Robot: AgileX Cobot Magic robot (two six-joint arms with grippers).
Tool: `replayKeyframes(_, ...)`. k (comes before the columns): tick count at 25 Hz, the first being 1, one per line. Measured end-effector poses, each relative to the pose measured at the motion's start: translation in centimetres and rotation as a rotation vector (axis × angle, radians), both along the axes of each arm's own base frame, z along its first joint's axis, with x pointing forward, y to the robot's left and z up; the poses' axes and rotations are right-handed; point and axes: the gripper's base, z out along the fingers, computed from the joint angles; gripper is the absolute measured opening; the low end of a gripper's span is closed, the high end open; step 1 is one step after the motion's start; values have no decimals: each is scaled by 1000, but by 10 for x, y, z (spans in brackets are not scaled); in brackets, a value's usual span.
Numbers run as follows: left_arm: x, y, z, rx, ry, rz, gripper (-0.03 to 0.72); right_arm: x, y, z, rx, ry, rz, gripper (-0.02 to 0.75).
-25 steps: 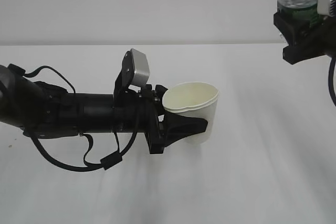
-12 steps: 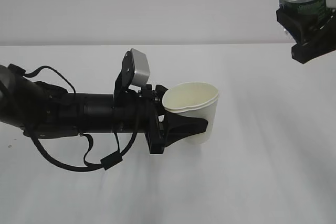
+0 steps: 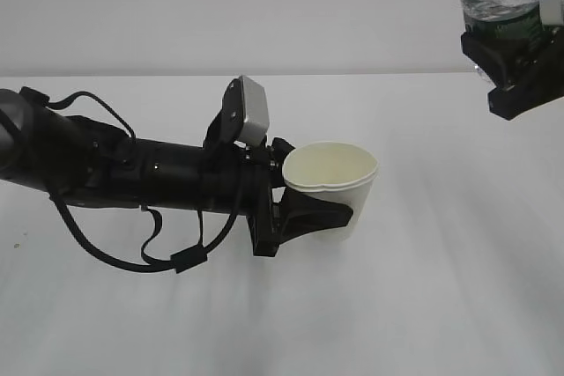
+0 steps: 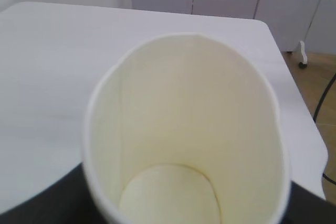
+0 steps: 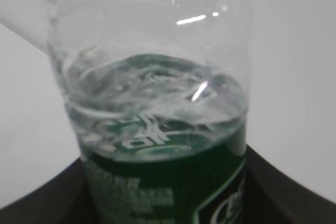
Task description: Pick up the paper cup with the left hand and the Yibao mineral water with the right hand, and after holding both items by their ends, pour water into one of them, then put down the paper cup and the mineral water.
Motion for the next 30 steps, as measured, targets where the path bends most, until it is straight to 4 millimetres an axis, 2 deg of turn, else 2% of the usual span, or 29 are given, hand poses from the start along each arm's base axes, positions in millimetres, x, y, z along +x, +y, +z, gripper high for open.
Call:
replayKeyframes(14, 10, -9, 15, 15, -21, -63, 440, 5, 1, -16, -64, 63, 24, 463)
replayKeyframes(30, 9, -8, 14, 21, -12, -78, 440, 4, -1, -26, -235, 102, 34, 463)
